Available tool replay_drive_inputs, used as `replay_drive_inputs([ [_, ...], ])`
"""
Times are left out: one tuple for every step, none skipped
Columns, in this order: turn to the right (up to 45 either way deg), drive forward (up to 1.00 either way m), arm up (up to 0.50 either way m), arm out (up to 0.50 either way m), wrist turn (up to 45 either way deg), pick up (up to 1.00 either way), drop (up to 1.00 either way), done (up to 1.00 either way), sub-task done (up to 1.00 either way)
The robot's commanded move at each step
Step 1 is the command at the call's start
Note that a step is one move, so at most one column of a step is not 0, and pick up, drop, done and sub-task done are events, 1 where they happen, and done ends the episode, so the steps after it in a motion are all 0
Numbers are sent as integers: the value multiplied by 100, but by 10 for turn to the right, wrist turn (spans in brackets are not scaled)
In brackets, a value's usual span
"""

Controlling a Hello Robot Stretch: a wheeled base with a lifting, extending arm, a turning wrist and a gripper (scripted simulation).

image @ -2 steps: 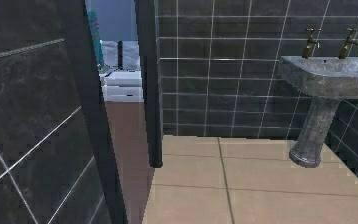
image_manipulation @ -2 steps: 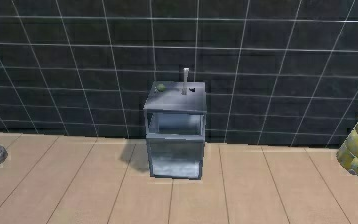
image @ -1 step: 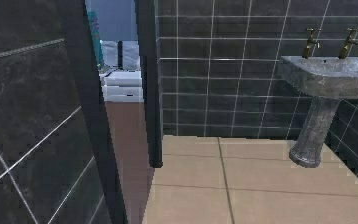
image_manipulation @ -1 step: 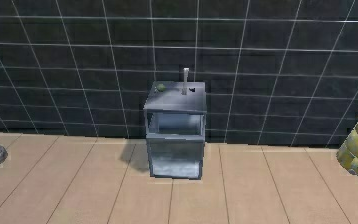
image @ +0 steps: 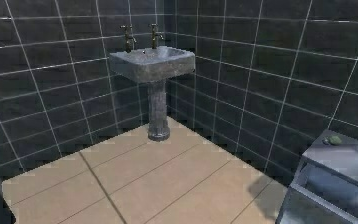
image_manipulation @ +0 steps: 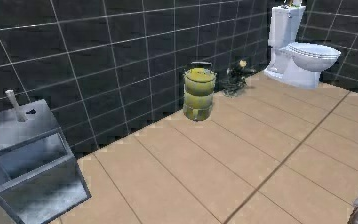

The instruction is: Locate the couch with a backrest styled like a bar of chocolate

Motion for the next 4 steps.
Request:
replay_drive_inputs([
  [450, 0, 0, 0, 0, 0, 0, 0, 0],
  [0, 20, 0, 0, 0, 0, 0, 0, 0],
  [-450, 0, 0, 0, 0, 0, 0, 0, 0],
  [-420, 0, 0, 0, 0, 0, 0, 0, 0],
])
